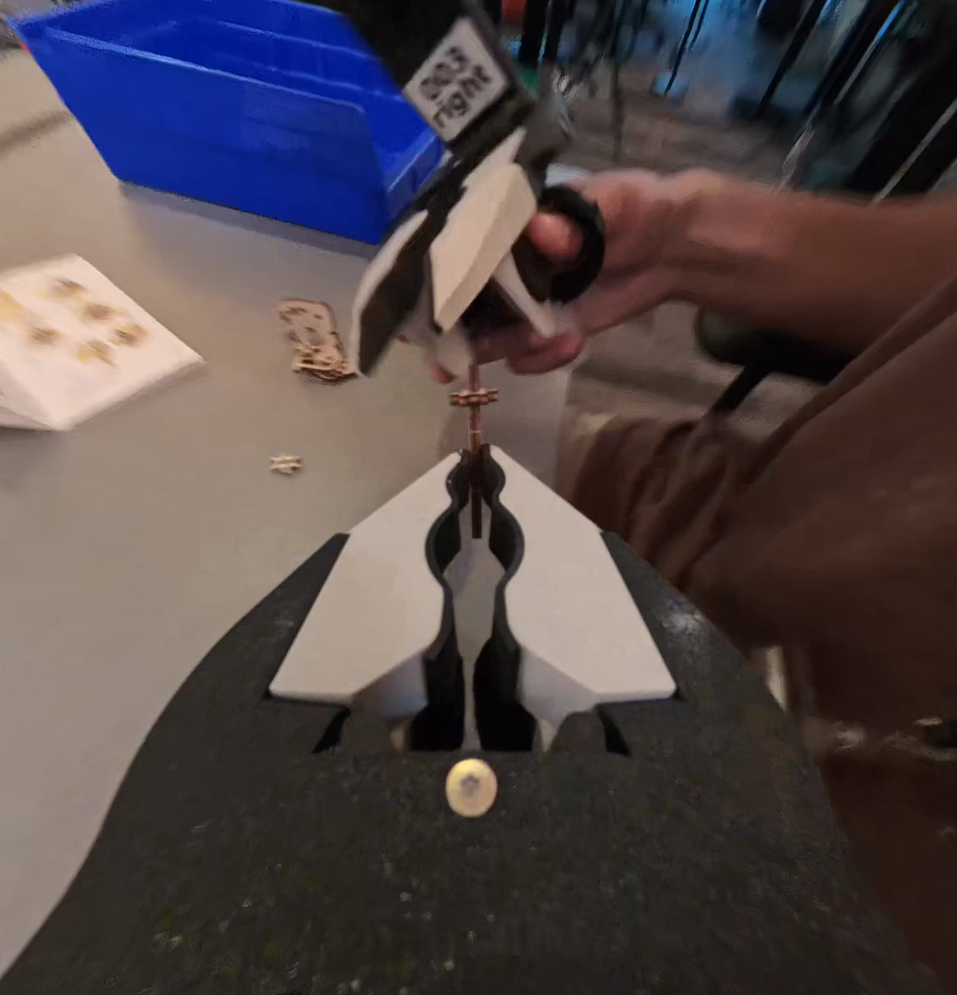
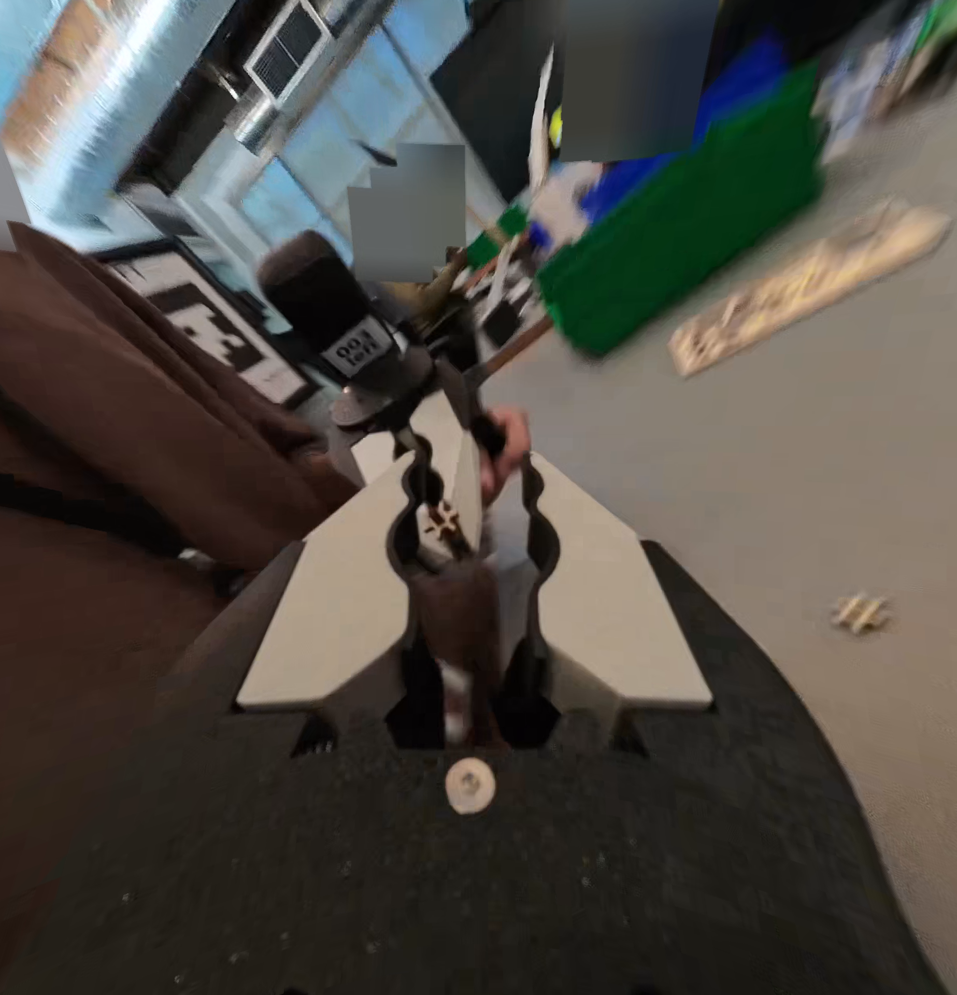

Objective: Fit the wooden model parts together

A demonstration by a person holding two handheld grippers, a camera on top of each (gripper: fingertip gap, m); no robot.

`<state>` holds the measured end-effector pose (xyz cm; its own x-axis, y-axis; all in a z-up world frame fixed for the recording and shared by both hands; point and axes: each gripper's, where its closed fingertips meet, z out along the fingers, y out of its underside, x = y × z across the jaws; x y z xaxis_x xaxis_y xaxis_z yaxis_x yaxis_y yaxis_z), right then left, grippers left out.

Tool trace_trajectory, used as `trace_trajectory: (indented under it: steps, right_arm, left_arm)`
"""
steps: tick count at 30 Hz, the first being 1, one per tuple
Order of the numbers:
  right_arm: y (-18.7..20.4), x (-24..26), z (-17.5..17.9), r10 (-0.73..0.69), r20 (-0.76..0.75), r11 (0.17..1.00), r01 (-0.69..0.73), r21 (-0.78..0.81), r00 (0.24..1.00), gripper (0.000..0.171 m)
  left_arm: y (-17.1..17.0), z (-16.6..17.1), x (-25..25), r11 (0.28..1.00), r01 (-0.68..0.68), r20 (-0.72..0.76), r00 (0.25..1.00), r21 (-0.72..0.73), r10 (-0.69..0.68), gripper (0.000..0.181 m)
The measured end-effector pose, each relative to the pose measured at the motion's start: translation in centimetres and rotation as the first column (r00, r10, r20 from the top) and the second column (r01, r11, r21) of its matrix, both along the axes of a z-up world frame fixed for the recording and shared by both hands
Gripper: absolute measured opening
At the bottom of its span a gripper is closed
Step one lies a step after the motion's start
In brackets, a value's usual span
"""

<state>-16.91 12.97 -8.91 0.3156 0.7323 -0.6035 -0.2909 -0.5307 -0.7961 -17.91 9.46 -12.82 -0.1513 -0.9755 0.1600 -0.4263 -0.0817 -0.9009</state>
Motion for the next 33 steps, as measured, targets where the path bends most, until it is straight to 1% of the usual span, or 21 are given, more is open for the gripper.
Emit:
trace_trajectory:
  steps: [1,2,3,5,6,8,9,10,11,12,13,15,18,20,23,25,26,30,33]
  right_arm:
    - [0.0,-0.1,0.7,-0.071,0.026,0.991,0.067,0.114,0.997,0.039]
    - [-0.3,-0.3,1.3,-0.116,0.033,0.978,0.109,0.177,0.993,0.038]
    - [-0.5,-0.5,1.6,-0.141,0.025,0.969,0.133,0.206,0.990,0.037]
    - [-0.6,-0.6,1.1,-0.174,0.004,0.968,0.171,0.185,0.985,0.027]
    - [-0.3,-0.3,0.3,-0.197,0.004,0.972,0.195,0.134,0.980,0.020]
    - [0.2,-0.1,-0.1,-0.191,-0.029,0.981,0.192,0.028,0.981,0.011]
    - [0.5,0.0,-0.1,-0.200,-0.064,0.980,0.201,0.004,0.978,0.010]
    - [0.9,0.0,-0.3,-0.215,-0.086,0.977,0.214,-0.022,0.973,0.010]
    - [1.0,-0.5,-0.9,-0.197,-0.085,0.980,0.193,-0.056,0.977,0.012]
    - [0.7,-1.3,-1.0,-0.151,-0.101,0.987,0.143,-0.076,0.983,0.015]
    - [0.6,-2.0,-0.9,-0.122,-0.124,0.990,0.112,-0.090,0.985,0.018]
    - [0.8,-2.6,-1.1,-0.122,-0.125,0.989,0.111,-0.094,0.985,0.022]
    - [1.0,-2.6,-0.6,-0.129,-0.161,0.989,0.116,-0.089,0.979,0.016]
    - [1.2,-2.1,0.1,-0.140,-0.225,0.988,0.122,-0.090,0.964,0.014]
    - [1.3,-2.8,-1.0,-0.107,-0.174,0.989,0.088,-0.116,0.979,0.015]
    - [1.1,-3.2,-0.9,-0.086,-0.189,0.990,0.062,-0.129,0.978,0.009]
    - [1.1,-3.2,-1.1,-0.082,-0.188,0.989,0.056,-0.138,0.979,0.009]
    - [0.9,-3.3,-1.5,-0.066,-0.191,0.983,0.031,-0.180,0.979,0.009]
    - [0.6,-3.3,-1.7,-0.054,-0.169,0.982,0.022,-0.189,0.984,0.009]
  left_arm:
    - [-0.1,-0.1,0.0,0.994,-0.031,0.011,0.999,-0.103,0.033,0.001]
    - [0.1,-0.3,0.0,0.977,-0.068,0.009,0.997,-0.202,0.071,0.001]
    - [0.2,-0.5,-0.1,0.948,-0.096,0.004,0.995,-0.302,0.102,0.001]
    - [0.8,0.0,-0.3,0.880,-0.122,0.035,0.987,-0.459,0.156,0.001]
    - [0.8,0.3,-0.5,0.860,-0.114,0.053,0.985,-0.497,0.161,0.001]
    - [1.1,0.2,-0.7,0.867,-0.118,0.056,0.985,-0.483,0.165,0.001]
    - [1.2,0.3,-0.8,0.866,-0.111,0.068,0.984,-0.487,0.164,0.001]
    - [1.4,0.6,-0.8,0.853,-0.107,0.081,0.982,-0.511,0.172,0.001]
    - [1.7,0.9,-0.8,0.837,-0.110,0.094,0.978,-0.537,0.188,0.001]
    - [1.8,1.1,-0.8,0.823,-0.101,0.106,0.976,-0.559,0.191,0.001]
    - [1.8,1.2,-0.8,0.818,-0.096,0.107,0.976,-0.567,0.188,0.001]
    - [1.8,1.3,-0.8,0.828,-0.095,0.117,0.975,-0.553,0.191,0.001]
    - [2.2,1.2,-1.0,0.839,-0.100,0.108,0.977,-0.534,0.185,0.001]
    - [2.3,0.9,-1.2,0.842,-0.107,0.094,0.979,-0.529,0.184,0.001]
    - [2.0,1.0,-1.2,0.841,-0.089,0.099,0.981,-0.534,0.166,0.001]
    - [1.6,0.9,-1.1,0.847,-0.082,0.092,0.984,-0.525,0.152,0.001]
    - [1.6,0.8,-1.0,0.845,-0.085,0.088,0.984,-0.528,0.154,0.001]
    - [1.3,0.7,-1.0,0.781,-0.075,0.086,0.983,-0.620,0.162,0.001]
    - [1.0,0.6,-1.0,0.760,-0.066,0.081,0.985,-0.647,0.154,0.001]
